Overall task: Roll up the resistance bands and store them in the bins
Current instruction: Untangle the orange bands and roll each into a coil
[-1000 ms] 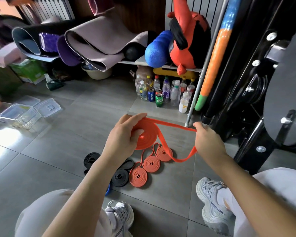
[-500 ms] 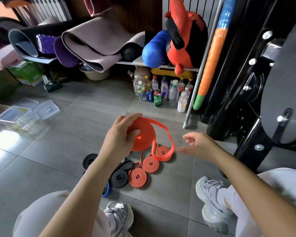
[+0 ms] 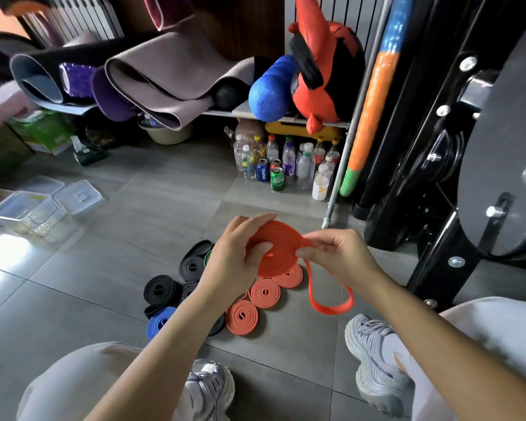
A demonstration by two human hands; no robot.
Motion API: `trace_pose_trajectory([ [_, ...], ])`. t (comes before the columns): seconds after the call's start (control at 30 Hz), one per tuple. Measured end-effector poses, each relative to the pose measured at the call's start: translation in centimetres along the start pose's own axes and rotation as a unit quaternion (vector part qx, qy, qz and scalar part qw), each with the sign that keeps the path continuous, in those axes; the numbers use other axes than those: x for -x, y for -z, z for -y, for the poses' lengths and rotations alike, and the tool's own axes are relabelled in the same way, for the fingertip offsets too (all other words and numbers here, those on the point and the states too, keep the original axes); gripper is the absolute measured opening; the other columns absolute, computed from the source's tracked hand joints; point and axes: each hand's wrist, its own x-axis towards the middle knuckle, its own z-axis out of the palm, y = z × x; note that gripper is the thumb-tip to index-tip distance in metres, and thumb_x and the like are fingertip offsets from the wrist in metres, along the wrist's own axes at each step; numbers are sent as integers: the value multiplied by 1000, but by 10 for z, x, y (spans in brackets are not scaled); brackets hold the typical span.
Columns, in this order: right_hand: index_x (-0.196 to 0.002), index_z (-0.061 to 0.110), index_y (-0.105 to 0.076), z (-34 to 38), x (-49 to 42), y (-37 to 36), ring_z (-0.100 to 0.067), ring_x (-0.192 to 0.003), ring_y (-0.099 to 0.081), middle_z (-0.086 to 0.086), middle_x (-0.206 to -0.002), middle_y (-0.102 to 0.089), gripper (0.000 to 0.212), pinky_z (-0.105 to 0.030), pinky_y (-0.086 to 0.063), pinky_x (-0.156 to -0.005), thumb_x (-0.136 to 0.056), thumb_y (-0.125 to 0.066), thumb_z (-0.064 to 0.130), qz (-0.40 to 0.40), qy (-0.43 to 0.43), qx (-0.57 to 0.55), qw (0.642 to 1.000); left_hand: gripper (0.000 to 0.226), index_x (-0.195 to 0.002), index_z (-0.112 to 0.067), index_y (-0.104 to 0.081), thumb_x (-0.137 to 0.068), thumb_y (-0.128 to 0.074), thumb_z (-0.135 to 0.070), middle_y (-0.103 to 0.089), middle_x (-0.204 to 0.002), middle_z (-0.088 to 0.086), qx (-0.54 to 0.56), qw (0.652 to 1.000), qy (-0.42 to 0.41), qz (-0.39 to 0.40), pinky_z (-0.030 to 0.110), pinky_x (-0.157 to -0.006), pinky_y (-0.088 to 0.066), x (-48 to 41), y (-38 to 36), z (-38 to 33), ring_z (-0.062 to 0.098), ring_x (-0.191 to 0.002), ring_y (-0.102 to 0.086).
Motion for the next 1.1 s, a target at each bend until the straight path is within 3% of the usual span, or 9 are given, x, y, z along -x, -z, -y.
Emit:
trace_pose_trajectory([
  [0.2,-86,17,-68,1,1,-4,0,-69,-67,13,-71,-72,30,-14,-52,-71,-74,-69,-10,17,-5,-23,1000,48,-119,-39,-51,-85,-61,-6,-50,-103,-19,42,999,23,-24,10,-85,-41,-2,-4,-4,-10,-96,-49],
  [0.3,-90,11,-69,0,0,-4,0,-67,-66,11,-70,-72,24,-18,-54,-73,-75,-71,-7,-3,-23,0,1000,48,-123,-35,-52,-86,-60,-5,-49,-110,-7,30,998,56,2,21,-90,-41,-6,-3,-5,-1,-100,-49],
  [0.4,-86,18,-71,-2,-1,-1,-10,-71,-67,1,-78,-73,19,-33,-54,-79,-74,-77,5,3,-34,130,991,56,-135,-27,-47,-83,-59,-10,-39,-128,5,-76,994,77,33,35,-104,-34,-11,5,1,23,-121,-40],
  [0.47,-86,24,-73,-2,1,1,-12,-74,-64,4,-78,-71,12,-32,-51,-78,-76,-75,18,42,-31,298,953,60,-138,-26,-43,-82,-58,-11,-37,-138,7,-112,991,41,55,37,-105,-31,-10,8,-1,24,-127,-36],
  [0.53,-89,27,-72,0,5,-2,-14,-74,-58,3,-75,-67,13,-31,-47,-73,-77,-70,28,74,-5,426,902,53,-137,-24,-46,-84,-54,-23,-47,-135,3,-125,987,-3,105,36,-102,-38,-6,2,-5,21,-123,-44],
  [0.6,-91,29,-70,3,7,-6,-17,-80,-59,2,-82,-69,15,-31,-46,-72,-77,-66,31,84,-7,452,888,44,-129,-27,-54,-85,-54,-31,-58,-124,-1,-178,969,-13,172,35,-92,-46,-1,-12,-7,21,-112,-55],
  [0.7,-95,31,-70,1,5,-8,-16,-84,-61,5,-86,-71,20,-30,-48,-74,-75,-67,31,77,-10,443,893,35,-117,-29,-61,-85,-49,-33,-65,-111,-3,-264,941,15,212,35,-83,-48,-1,-24,-5,23,-102,-59],
  [0.93,-89,23,-75,1,-5,1,-5,-77,-69,5,-82,-75,20,-32,-54,-82,-71,-80,16,38,-31,235,971,25,-109,-21,-66,-86,-59,-16,-69,-106,-3,-167,980,44,98,27,-81,-44,-6,-10,-7,20,-96,-61],
  [1.1,-94,18,-74,9,-6,10,1,-78,-68,10,-83,-73,27,-21,-54,-84,-71,-78,5,30,-38,135,990,22,-104,-17,-69,-85,-62,-9,-70,-94,-4,-63,992,107,5,28,-81,-49,-6,7,-11,17,-90,-65],
])
